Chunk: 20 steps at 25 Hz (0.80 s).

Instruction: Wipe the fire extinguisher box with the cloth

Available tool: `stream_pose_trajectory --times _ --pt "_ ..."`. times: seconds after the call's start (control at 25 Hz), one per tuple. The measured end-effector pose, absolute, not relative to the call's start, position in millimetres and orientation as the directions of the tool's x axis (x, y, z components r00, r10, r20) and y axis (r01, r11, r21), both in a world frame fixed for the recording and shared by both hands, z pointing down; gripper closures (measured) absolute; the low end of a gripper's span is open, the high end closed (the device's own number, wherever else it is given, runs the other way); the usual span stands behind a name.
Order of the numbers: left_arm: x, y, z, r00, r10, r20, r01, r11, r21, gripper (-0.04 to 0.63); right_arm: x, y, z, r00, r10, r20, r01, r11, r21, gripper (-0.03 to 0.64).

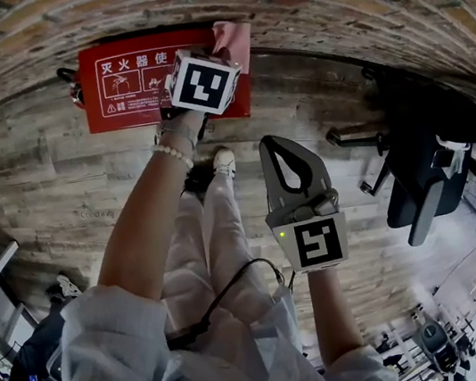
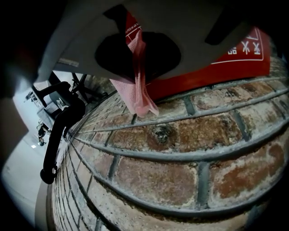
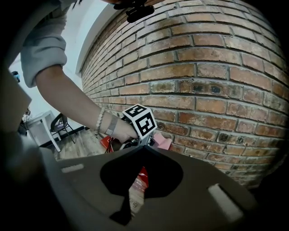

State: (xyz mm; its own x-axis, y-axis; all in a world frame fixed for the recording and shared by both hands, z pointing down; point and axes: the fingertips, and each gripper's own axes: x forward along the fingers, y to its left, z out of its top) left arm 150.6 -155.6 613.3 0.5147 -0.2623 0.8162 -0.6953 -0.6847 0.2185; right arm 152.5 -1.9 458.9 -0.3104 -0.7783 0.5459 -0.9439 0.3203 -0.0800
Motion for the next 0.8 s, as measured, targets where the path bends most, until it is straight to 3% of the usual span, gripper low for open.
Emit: stream_pose_trajectory --times 0.8 --pt "86.4 -174.1 612.0 0.5 -0.312 0.808 -0.756 -0.613 0.232 0.581 115.6 -20.1 453.7 -0.364 -0.762 0.535 -0.918 0.392 -0.067 0.609"
